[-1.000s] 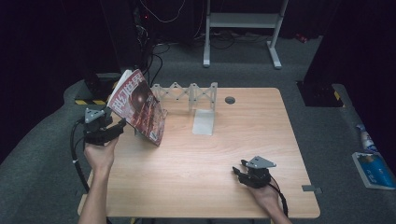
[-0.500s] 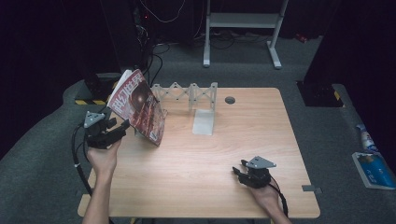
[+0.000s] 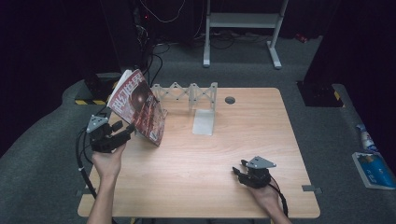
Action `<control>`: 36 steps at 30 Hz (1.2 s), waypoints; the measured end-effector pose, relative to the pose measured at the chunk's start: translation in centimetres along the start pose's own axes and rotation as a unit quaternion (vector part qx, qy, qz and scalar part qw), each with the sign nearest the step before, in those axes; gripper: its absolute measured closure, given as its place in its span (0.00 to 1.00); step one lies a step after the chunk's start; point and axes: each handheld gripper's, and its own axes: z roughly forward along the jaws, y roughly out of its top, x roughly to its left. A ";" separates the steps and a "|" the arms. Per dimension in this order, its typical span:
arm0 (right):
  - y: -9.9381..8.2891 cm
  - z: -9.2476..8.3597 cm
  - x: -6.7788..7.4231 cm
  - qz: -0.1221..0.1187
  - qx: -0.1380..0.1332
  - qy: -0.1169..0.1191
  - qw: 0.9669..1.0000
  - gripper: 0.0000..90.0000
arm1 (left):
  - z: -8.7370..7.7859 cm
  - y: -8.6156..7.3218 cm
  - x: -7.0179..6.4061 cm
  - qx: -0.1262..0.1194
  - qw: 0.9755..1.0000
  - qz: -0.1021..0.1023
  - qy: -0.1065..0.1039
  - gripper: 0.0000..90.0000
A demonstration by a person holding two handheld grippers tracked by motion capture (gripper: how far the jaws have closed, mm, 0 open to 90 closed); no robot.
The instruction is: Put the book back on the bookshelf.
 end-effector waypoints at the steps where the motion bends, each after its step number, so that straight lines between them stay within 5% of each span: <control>1: 0.0 0.0 0.0 0.001 0.000 0.000 1.000 0.55 | 0.0 0.0 -0.1 0.000 1.000 0.003 -0.001 0.49; 36: 0.0 0.0 0.0 0.000 -0.001 0.001 1.000 0.54 | 1.2 -1.6 -4.4 0.012 0.997 0.029 -0.064 0.47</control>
